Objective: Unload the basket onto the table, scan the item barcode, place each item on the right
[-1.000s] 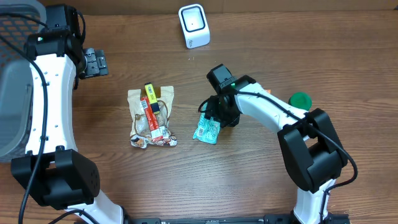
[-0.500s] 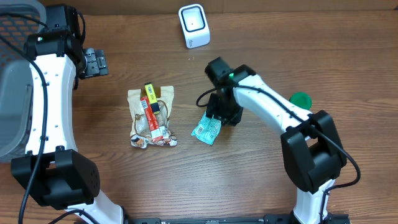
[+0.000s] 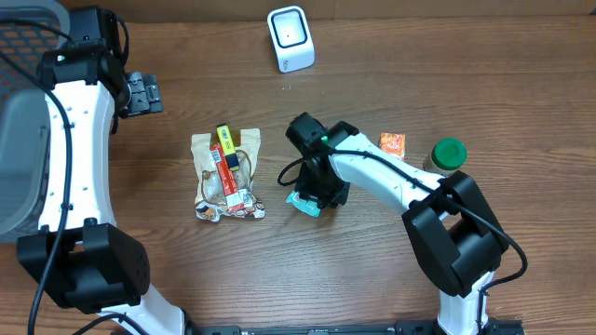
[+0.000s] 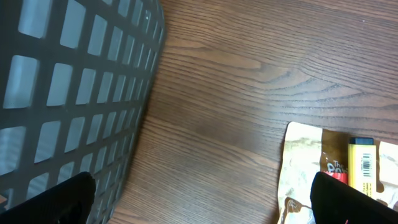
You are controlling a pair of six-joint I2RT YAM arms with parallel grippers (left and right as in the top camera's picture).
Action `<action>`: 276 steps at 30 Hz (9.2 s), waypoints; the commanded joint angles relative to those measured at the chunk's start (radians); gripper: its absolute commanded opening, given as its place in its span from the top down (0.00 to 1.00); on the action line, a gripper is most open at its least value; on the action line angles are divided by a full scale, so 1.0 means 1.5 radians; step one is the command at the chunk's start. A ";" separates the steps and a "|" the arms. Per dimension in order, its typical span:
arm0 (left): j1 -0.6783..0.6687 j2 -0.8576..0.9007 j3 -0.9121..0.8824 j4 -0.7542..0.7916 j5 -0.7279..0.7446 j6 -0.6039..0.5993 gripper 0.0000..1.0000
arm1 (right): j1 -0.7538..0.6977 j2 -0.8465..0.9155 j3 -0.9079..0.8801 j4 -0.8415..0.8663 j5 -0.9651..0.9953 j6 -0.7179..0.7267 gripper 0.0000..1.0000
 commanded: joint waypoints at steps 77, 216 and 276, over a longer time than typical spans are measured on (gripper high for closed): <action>-0.003 -0.002 0.011 0.003 -0.004 0.012 0.01 | -0.046 -0.049 -0.060 0.078 -0.015 -0.057 0.78; -0.432 0.135 -0.364 0.240 0.284 -0.285 0.96 | -0.194 -0.051 -0.021 0.039 -0.141 -0.313 0.41; -0.384 0.129 -0.271 0.170 0.205 -0.184 0.96 | -0.196 -0.051 -0.233 0.368 -0.304 -0.260 0.95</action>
